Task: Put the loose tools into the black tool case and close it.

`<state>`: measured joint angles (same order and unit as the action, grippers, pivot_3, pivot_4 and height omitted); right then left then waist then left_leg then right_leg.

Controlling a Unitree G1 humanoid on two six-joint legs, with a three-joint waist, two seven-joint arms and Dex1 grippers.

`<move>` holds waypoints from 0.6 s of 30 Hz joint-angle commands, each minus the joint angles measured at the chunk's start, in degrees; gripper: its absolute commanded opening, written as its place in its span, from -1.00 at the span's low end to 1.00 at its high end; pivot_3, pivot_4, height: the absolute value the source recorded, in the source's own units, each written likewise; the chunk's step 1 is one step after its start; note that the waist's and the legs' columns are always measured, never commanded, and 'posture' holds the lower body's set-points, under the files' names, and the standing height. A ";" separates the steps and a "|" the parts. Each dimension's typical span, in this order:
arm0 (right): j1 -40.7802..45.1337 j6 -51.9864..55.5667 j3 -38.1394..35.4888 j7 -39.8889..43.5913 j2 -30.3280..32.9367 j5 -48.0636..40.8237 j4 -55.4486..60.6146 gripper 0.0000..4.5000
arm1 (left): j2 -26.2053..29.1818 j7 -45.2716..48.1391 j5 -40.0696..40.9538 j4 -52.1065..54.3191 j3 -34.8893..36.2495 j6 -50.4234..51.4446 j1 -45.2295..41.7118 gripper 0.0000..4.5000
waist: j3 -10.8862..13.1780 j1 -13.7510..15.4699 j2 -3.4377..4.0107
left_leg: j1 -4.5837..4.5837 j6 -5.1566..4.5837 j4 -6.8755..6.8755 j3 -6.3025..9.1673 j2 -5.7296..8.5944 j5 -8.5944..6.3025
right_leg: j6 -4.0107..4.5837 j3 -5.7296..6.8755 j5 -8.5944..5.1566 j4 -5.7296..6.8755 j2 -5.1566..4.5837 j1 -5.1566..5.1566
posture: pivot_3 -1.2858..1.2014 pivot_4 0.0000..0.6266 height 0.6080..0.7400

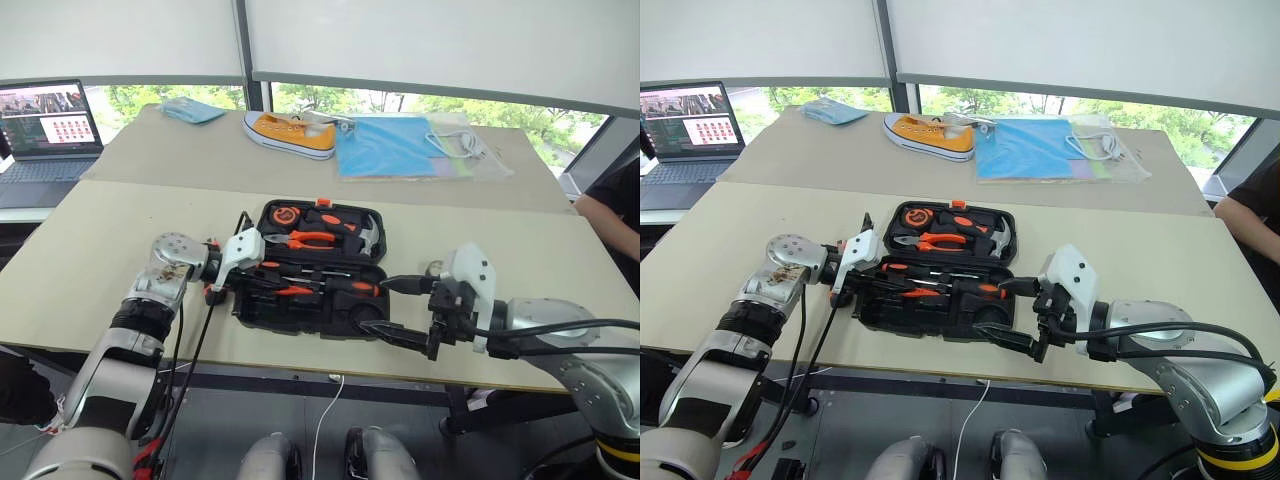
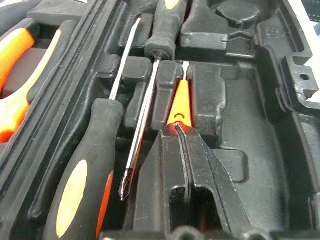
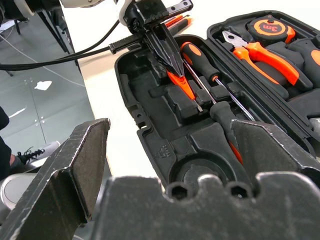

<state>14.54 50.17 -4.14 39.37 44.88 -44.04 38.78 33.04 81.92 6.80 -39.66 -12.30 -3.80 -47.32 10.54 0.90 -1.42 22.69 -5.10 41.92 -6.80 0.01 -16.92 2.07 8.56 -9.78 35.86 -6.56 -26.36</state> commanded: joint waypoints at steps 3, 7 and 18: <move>3.56 -2.20 0.53 1.00 -0.42 0.60 -0.91 1.00 | 4.50 -3.35 6.31 9.57 8.21 13.56 1.83 -0.77 | 0.01 -0.30 -0.01 | 0.01 0.00 0.00 0.00 -0.01 0.00 | 0.00 0.00 0.00 0.00 0.01 -0.01 | 0.03 -0.52 0.67; 8.34 -3.67 3.23 3.33 -1.16 1.99 -4.11 1.00 | 9.97 -11.64 14.01 27.34 19.15 31.31 11.43 -0.15 | 0.01 -1.20 -0.02 | 0.05 0.02 -0.02 -0.01 -0.12 0.01 | 0.00 -0.05 0.00 0.02 0.11 -0.13 | 0.03 -0.52 0.67; 16.14 -9.54 9.73 12.95 -2.35 7.06 -12.64 1.00 | 9.99 -35.55 21.65 57.30 44.98 55.73 42.94 0.98 | 0.05 0.40 0.02 | -0.23 0.55 -0.21 0.11 -0.04 -0.26 | -0.02 -0.12 -0.03 -0.11 0.00 0.12 | 0.03 -0.52 0.67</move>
<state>29.73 42.58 6.25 51.04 42.32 -37.23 25.84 43.19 48.84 26.88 13.56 31.23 49.62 -3.99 10.59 1.30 -1.40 22.47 -4.51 41.70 -6.62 0.05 -17.21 2.05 8.44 -9.81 35.76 -6.62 -26.20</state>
